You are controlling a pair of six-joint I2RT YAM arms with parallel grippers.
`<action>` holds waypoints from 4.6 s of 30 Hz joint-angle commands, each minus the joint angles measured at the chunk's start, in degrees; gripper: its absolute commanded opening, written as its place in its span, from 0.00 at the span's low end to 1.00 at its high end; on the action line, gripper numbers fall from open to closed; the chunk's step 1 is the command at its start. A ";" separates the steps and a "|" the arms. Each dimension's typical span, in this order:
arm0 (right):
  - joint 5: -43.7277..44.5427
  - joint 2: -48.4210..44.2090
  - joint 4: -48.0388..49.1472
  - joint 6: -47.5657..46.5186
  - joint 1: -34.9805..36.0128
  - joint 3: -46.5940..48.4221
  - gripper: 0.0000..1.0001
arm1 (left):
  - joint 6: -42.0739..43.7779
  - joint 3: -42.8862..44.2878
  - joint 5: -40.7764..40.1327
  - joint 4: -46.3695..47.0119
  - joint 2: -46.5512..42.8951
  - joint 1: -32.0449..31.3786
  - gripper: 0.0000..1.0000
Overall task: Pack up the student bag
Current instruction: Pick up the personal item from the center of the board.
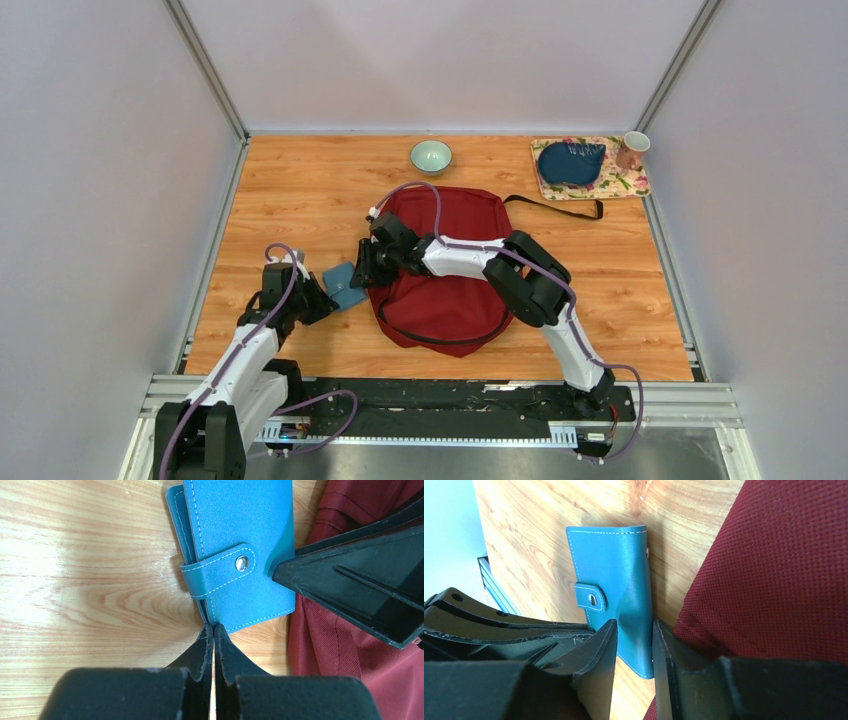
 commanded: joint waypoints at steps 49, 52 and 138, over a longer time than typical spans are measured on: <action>16.14 -59.00 0.15 2.33 2.96 -34.24 0.00 | -18.31 10.10 29.05 22.12 -13.20 -0.35 0.81; 15.43 -60.42 1.38 3.38 2.69 -35.39 0.00 | -22.00 6.67 31.86 29.77 -12.67 -0.27 0.81; 8.12 -65.86 3.14 4.08 -1.53 -38.28 0.00 | -18.33 9.47 42.59 36.05 -5.20 -8.97 0.76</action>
